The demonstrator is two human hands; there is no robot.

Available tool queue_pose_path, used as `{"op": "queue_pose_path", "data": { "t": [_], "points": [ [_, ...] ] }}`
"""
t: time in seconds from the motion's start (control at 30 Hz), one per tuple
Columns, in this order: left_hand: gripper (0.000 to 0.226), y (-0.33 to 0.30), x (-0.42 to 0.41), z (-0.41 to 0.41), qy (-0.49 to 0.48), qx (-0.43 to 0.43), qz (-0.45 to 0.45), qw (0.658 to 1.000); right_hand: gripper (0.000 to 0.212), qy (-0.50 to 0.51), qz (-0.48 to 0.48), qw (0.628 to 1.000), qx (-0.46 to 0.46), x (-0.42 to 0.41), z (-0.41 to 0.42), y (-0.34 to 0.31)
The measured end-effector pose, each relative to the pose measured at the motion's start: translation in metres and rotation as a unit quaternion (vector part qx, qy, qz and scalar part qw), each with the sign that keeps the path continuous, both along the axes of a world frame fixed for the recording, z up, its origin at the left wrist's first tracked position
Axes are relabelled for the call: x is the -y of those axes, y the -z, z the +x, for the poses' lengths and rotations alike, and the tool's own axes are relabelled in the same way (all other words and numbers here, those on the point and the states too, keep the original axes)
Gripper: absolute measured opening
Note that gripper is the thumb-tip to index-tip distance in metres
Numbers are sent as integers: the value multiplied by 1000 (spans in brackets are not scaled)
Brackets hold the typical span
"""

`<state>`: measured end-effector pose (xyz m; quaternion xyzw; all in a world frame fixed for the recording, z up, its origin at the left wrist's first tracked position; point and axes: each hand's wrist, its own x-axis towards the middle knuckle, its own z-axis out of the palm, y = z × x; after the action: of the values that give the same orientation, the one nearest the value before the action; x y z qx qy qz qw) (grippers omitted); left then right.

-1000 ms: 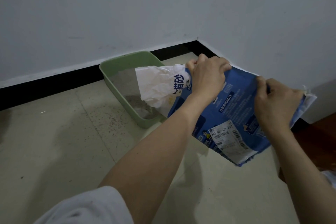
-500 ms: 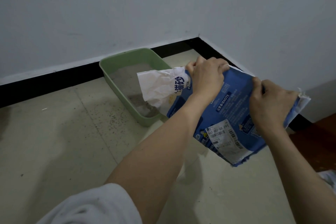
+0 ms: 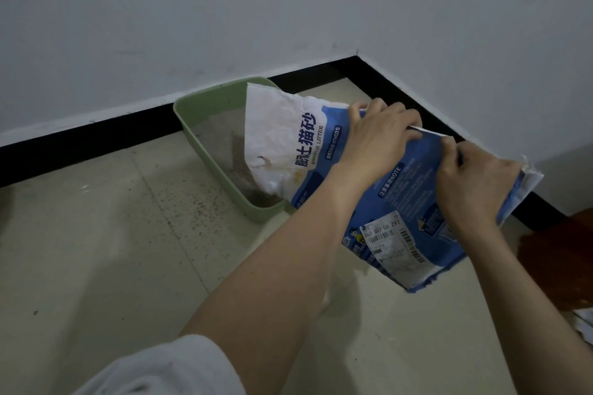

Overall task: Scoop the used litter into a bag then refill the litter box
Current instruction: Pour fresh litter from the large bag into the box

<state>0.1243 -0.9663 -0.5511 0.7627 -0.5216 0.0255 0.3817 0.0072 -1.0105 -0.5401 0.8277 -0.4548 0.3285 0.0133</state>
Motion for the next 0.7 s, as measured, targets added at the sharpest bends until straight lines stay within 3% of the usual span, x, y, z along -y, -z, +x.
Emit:
{"op": "queue_pose_path", "data": {
  "t": [0.17, 0.43, 0.7],
  "points": [
    [15, 0, 5, -8, -8, -60, -73, 996, 47, 5, 1, 1000, 12, 1, -5, -1],
    [16, -14, 17, -22, -29, -78, -152, 985, 48, 17, 15, 997, 67, -2, -10, -22],
    [17, -21, 19, -17, -48, -87, -177, 979, 50, 14, 11, 996, 88, -7, -1, -26]
  ]
}}
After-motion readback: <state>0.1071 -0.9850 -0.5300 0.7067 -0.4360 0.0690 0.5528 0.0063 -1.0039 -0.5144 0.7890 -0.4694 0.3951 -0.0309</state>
